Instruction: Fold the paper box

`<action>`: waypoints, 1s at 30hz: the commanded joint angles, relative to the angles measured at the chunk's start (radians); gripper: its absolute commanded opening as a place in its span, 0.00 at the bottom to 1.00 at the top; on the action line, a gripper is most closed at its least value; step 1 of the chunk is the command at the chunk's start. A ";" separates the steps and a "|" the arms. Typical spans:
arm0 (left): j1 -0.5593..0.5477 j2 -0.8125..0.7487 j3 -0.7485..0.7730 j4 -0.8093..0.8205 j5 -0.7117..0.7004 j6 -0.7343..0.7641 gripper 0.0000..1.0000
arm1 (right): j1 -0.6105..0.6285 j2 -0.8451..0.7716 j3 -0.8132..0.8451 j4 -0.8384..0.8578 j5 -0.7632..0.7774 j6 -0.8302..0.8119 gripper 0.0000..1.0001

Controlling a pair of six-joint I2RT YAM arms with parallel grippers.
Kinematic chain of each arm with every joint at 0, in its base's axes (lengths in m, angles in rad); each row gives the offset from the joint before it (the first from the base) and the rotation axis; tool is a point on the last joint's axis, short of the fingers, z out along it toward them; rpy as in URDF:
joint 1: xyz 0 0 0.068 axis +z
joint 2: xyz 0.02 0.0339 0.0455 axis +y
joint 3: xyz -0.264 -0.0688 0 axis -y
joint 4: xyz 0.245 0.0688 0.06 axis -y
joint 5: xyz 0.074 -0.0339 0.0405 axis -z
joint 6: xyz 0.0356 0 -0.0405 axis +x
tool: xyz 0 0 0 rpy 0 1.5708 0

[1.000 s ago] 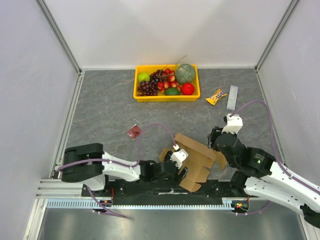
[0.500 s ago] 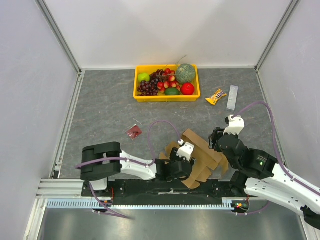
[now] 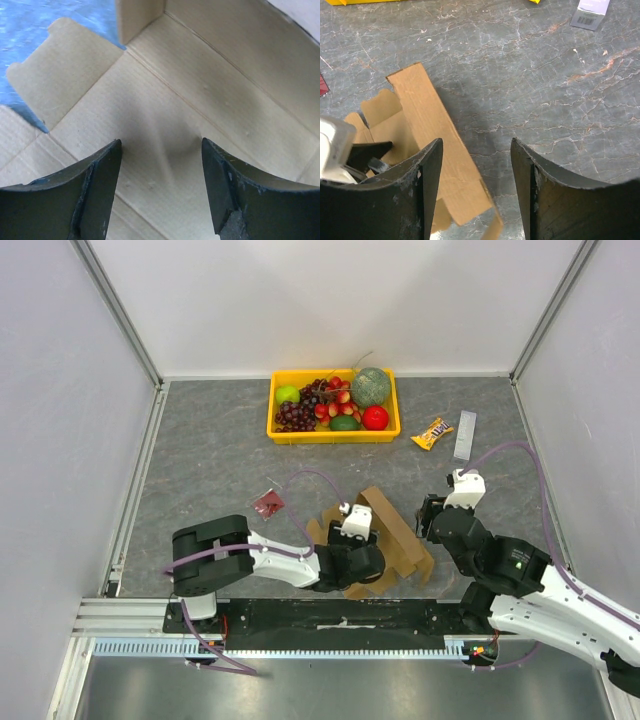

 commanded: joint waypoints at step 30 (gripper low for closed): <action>-0.116 -0.073 -0.117 -0.481 0.147 -0.354 0.76 | -0.003 -0.026 -0.021 0.045 0.011 -0.009 0.65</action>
